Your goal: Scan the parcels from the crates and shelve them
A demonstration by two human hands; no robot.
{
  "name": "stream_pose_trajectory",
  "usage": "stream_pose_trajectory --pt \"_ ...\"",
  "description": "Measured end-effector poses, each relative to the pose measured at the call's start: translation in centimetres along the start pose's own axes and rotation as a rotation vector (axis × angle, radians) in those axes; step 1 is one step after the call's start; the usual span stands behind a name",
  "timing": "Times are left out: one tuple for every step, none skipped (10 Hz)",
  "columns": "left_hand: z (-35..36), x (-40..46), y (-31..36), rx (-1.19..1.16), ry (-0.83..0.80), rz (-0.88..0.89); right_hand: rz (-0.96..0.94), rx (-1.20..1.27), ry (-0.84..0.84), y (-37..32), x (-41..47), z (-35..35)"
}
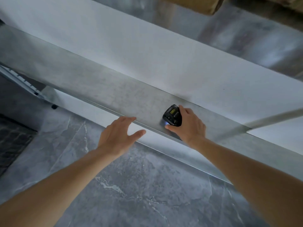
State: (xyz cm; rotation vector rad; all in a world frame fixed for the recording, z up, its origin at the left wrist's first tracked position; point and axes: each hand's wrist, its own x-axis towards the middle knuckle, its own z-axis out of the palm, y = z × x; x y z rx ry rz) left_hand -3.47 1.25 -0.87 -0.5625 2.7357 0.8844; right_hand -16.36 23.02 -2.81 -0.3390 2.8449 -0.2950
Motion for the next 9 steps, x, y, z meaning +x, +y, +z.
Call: stream_pose_trajectory --pt "-0.1 0.8 -0.1 -0.016 0.023 -0.002 0.019 0.004 0.017 -0.4 0.9 1.2" --pt "0.0 1.3 -0.6 -0.007 0.023 -0.001 0.027 -0.025 0.043 -0.6 1.5 2.1" --pt "0.0 1.4 -1.0 -0.005 0.023 -0.012 0.016 -0.071 0.049 -0.7 1.8 2.3" --pt "0.0 1.4 -1.0 -0.002 0.009 -0.019 0.002 -0.097 0.049 -0.4 2.0 2.6" --pt "0.0 1.4 -0.8 0.003 0.006 -0.017 -0.019 -0.185 0.07 -0.3 2.0 2.8" --pt "-0.2 1.3 -0.5 0.0 0.003 -0.013 -0.018 -0.175 0.061 -0.3 2.0 2.8" --pt "-0.6 1.1 0.1 -0.011 0.009 -0.008 -0.017 -0.161 0.05 -0.4 1.4 2.3" --pt "-1.4 0.2 0.8 -0.006 0.012 -0.001 -0.097 -0.147 0.09 -0.5 -0.1 1.3" --pt "-2.4 -0.9 1.8 0.024 -0.001 0.012 -0.197 -0.175 0.082 -0.9 -1.9 0.0"
